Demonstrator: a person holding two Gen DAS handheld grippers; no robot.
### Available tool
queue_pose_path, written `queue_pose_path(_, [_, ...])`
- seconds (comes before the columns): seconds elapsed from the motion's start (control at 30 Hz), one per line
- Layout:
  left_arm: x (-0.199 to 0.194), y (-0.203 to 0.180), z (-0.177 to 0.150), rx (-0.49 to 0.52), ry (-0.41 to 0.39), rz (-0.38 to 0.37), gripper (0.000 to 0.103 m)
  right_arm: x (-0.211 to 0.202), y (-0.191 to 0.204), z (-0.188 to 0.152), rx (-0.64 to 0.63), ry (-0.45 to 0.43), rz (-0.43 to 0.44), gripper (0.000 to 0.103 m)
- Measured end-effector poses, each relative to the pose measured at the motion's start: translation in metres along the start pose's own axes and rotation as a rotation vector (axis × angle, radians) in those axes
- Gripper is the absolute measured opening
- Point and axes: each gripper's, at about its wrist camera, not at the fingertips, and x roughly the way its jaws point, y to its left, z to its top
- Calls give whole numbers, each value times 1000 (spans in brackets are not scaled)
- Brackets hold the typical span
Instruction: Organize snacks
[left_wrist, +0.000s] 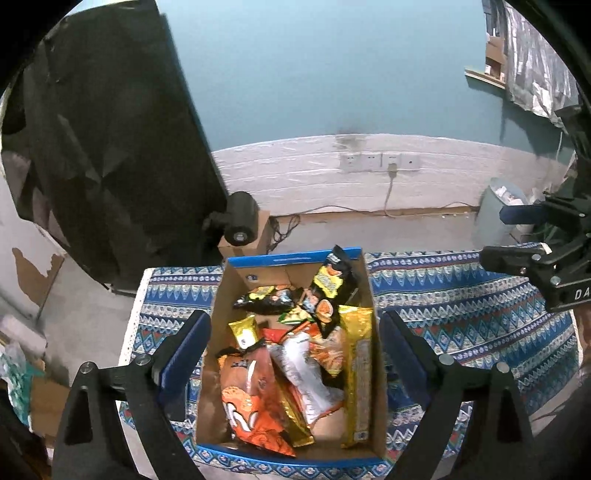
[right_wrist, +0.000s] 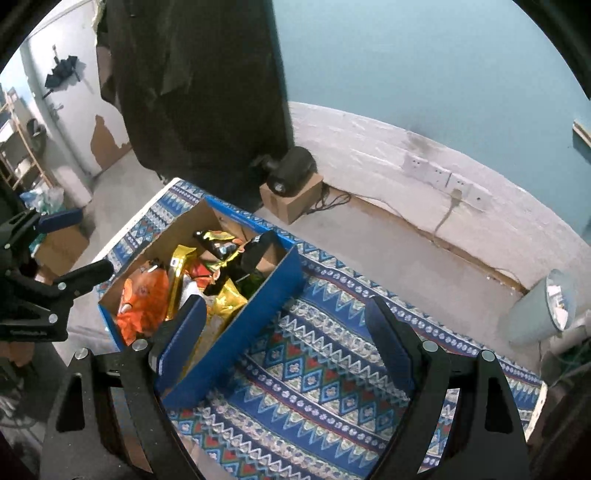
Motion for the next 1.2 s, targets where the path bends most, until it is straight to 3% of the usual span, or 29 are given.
queue_pose_path(1.2, [2,-15,0,19,19,-12,94,4,-2,-9,-15,26,1,87])
